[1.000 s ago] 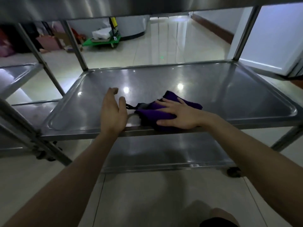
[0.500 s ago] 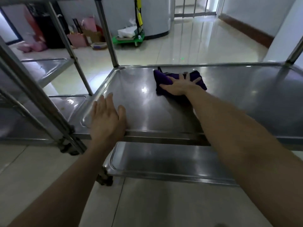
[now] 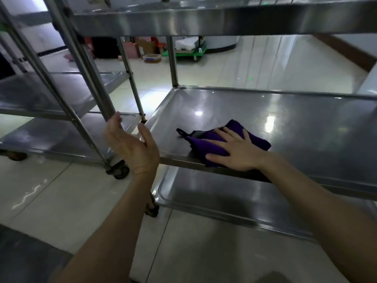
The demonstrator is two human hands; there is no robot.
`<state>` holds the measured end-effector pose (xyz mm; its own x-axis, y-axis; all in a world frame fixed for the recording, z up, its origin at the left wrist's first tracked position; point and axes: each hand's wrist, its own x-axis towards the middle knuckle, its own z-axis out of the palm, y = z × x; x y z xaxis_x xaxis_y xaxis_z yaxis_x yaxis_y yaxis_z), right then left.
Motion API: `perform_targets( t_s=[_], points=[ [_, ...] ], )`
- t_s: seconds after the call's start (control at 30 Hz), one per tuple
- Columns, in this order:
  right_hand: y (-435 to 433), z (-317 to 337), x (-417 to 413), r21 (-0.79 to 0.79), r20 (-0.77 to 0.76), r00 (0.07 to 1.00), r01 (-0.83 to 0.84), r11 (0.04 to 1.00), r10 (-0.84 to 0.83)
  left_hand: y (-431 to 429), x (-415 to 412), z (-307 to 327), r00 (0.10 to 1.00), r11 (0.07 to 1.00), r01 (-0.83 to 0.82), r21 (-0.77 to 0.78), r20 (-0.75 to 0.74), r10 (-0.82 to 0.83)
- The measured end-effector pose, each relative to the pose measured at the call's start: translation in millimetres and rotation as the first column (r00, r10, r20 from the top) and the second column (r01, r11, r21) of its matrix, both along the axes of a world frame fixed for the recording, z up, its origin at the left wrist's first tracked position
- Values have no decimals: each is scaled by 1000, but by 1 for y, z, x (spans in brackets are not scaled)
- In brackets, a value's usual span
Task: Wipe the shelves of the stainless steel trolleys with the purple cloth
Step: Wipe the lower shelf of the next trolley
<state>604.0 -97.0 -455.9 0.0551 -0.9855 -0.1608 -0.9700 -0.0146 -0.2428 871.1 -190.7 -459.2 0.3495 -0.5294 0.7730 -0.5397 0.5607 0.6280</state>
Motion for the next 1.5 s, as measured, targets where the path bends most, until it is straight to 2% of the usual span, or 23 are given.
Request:
perform_targets(
  t_s=[0.07,0.17,0.27,0.37,0.43,0.57,0.7,0.8,0.93,1.07,1.17,1.23,1.3,1.33,1.4,1.43,1.5],
  points=[
    [-18,-4,21,3,-14,1000,28,1000,-28,-6,13,12,994,999,-2,48,-108,7],
    [-60,-7,67,-22,-8,1000,-1,1000,1,-15,22,22,987,997,8,78,-162,5],
    [-102,-8,97,-27,-7,998,-58,998,58,-38,42,21,994,978,-29,205,-101,51],
    [-148,-9,98,-18,-28,998,-59,998,59,-63,64,19,995,934,66,351,-97,-34],
    [-188,-5,88,-2,-59,998,2,1000,-2,-74,73,20,996,925,90,368,-33,-84],
    [-271,4,75,18,-71,967,249,968,-247,-79,80,13,978,925,189,329,23,-208],
    [-321,5,97,13,-83,934,351,936,-348,-85,80,7,974,933,177,314,81,-212],
    [-310,6,121,-8,-77,960,271,963,-271,-84,81,9,978,932,159,326,81,-195],
    [-241,0,150,-37,-61,998,23,999,-25,-80,81,13,975,920,185,346,53,-216],
    [-150,-13,152,-115,8,982,-187,976,189,-75,81,24,979,882,162,443,43,-201],
    [-93,-18,126,-245,-68,971,-239,940,229,-70,77,38,985,837,112,536,51,-165],
    [-61,-23,111,-342,-107,974,-223,913,198,-60,76,45,977,756,27,654,142,-158],
    [-38,-24,102,-394,-87,980,-197,898,177,-36,82,43,941,615,-116,780,285,-184],
    [-30,-22,100,-413,-50,983,-182,892,177,-19,87,40,931,556,-137,820,299,-211],
    [-12,-17,98,-480,75,982,-117,870,174,20,97,27,926,441,-4,897,170,-337],
    [0,-15,99,-529,145,977,-59,846,159,40,102,23,890,358,110,927,68,-450],
    [29,-17,109,-616,287,951,90,782,117,76,107,21,747,146,262,954,-105,-657]
  ],
)
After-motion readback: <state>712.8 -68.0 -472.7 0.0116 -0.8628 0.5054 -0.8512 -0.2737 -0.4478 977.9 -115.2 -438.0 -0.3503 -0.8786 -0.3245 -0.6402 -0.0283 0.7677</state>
